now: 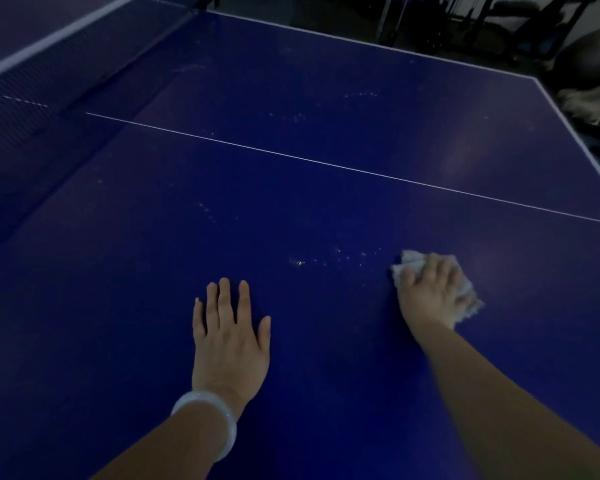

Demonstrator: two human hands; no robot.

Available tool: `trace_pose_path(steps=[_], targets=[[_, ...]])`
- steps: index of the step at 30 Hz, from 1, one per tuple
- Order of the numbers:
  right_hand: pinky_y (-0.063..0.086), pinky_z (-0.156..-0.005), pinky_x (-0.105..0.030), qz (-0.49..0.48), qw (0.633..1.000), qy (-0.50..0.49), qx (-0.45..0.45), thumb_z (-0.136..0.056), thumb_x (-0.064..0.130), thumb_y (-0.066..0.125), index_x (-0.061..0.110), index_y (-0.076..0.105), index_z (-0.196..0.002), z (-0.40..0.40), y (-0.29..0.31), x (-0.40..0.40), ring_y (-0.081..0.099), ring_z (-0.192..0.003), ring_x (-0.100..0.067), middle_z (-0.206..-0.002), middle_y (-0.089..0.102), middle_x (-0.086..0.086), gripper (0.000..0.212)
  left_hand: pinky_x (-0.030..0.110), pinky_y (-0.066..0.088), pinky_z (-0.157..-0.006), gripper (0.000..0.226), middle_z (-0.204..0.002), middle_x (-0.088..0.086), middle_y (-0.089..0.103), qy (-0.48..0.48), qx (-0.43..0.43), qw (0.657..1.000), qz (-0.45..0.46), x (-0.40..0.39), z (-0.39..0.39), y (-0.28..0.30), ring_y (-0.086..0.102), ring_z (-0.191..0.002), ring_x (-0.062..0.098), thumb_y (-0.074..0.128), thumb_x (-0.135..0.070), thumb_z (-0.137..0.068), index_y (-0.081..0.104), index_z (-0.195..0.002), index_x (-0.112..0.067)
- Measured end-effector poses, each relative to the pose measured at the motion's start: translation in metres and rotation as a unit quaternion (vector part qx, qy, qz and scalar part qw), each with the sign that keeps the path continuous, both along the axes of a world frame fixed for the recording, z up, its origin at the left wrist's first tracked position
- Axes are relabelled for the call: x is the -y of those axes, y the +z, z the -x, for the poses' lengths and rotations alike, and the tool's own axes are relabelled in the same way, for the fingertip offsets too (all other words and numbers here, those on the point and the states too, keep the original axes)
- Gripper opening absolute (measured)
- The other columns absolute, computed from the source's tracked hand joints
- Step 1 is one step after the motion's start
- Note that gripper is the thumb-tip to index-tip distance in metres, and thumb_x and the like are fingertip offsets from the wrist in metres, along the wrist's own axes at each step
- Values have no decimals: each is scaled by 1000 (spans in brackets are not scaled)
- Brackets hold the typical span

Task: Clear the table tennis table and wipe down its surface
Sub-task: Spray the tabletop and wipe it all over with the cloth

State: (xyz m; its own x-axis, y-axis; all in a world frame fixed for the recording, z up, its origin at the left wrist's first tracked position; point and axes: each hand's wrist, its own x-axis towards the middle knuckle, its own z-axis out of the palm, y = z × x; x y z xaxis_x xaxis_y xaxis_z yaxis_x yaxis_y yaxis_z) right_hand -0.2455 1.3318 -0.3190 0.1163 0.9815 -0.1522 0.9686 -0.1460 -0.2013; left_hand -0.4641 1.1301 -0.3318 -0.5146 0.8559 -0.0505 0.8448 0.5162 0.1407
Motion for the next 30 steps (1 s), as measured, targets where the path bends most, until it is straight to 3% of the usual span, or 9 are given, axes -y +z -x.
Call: trace_pose_path(steps=[3, 6, 8, 12, 15, 18, 23, 27, 30], targets=[[-17, -116, -51, -40, 967, 249, 25, -101, 52, 11, 29, 0, -156, 39, -12, 17, -17, -150, -16, -164, -10, 6, 61, 50, 6, -122, 70, -162, 16, 11, 1, -6, 1000, 8, 0, 2, 0, 3, -151, 29, 0, -55, -98, 10, -155, -15], [-10, -117, -49, -77, 909, 407, 48, -103, 50, 21, 25, 4, -156, 23, -19, 30, -16, -150, -12, -164, -7, 7, 61, 51, 9, -122, 72, -161, 17, 16, 2, 1, 1000, 8, 1, 3, 2, 8, -150, 31, 2, -53, -95, 15, -155, -14], [5, -117, -55, -104, 928, 354, 54, -100, 39, 39, 21, 17, -155, -7, -19, 10, -3, -151, -17, -165, 8, -1, 62, 51, 9, -122, 71, -160, 17, 17, 1, 1, 1000, 7, 1, 3, 2, 9, -150, 31, 4, -52, -96, 16, -154, -13], [-1, -119, -58, -11, 1000, 12, 13, -99, 51, 14, 25, 8, -157, -23, -4, -46, -5, -151, -18, -165, -1, 2, 64, 51, 8, -122, 71, -160, 17, 16, 0, -2, 1000, 13, 1, 3, 2, 8, -150, 31, 3, -52, -96, 15, -155, -13], [0, -117, -60, 13, 1000, -25, 9, -101, 50, 13, 21, 6, -158, 22, 5, -71, -5, -151, -23, -165, -4, -3, 64, 52, 13, -121, 70, -159, 18, 22, 1, -2, 1000, 12, 1, 3, 2, 14, -149, 32, 8, -52, -97, 22, -154, -12], [8, -116, -63, -18, 986, 158, 47, -103, 44, 21, 20, 13, -156, 81, 8, -61, 4, -150, -24, -163, 6, -4, 58, 52, 15, -121, 70, -159, 19, 22, -3, -7, 1000, 11, 1, 3, 1, 14, -149, 32, 9, -52, -97, 22, -153, -12], [-4, -121, -53, -61, 877, 475, 32, -102, 54, 9, 24, 14, -156, 91, -15, 21, -11, -151, -13, -165, 5, 5, 62, 52, 15, -120, 72, -158, 19, 21, 1, -5, 1000, 17, 1, 2, 4, 14, -149, 32, 6, -54, -96, 20, -153, -12], [11, -118, -58, -77, 932, 355, 20, -101, 37, 42, 20, 30, -151, 9, -17, -23, 12, -150, -22, -162, 19, 2, 54, 52, 14, -121, 72, -158, 18, 22, 1, 0, 1000, 17, 1, 1, 4, 15, -149, 32, 7, -53, -95, 21, -153, -12], [15, -115, -60, -35, 992, 116, 31, -100, 43, 31, 20, 22, -153, -60, -9, -70, 9, -149, -22, -162, 13, -3, 58, 53, 17, -120, 71, -157, 20, 26, 2, 1, 1000, 16, 1, 1, 5, 19, -148, 33, 11, -52, -96, 26, -152, -10]])
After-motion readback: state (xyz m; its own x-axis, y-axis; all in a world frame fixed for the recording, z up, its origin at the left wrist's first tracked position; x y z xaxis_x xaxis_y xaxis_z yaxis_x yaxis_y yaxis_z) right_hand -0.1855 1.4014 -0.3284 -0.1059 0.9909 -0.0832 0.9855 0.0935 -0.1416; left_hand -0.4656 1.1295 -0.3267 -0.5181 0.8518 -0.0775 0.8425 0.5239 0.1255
